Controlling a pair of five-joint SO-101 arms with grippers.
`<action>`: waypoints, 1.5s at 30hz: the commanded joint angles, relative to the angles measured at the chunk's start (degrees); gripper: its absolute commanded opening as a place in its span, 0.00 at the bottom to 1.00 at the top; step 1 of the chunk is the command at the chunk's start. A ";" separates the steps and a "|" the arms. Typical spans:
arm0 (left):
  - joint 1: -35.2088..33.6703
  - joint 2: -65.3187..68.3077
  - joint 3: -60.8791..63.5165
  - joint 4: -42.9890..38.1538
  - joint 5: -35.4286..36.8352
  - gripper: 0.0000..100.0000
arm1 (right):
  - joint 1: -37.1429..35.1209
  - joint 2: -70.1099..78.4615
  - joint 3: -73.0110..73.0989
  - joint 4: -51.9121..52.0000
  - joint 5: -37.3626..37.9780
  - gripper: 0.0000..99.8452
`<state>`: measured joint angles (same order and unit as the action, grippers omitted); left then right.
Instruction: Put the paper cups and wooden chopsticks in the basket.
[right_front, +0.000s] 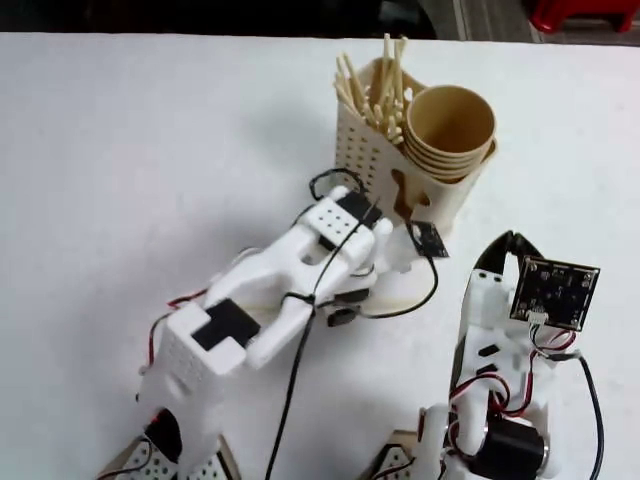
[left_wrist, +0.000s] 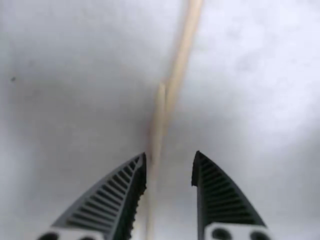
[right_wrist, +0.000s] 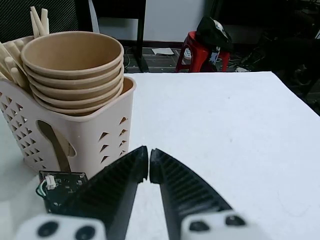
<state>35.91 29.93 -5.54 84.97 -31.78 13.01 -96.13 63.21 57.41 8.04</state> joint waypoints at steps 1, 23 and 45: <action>-0.40 3.74 -2.90 -4.66 0.79 0.11 | 0.40 -0.75 -0.44 -0.92 0.09 0.02; -2.07 -11.91 -2.20 7.38 -1.14 0.02 | 0.48 -0.75 -0.44 -0.92 0.09 0.02; -9.01 -33.54 -19.25 5.89 2.81 0.02 | 0.22 -0.75 -0.44 -0.92 0.09 0.02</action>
<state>28.97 2.24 -12.57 91.74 -32.22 13.01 -96.13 63.21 57.41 8.04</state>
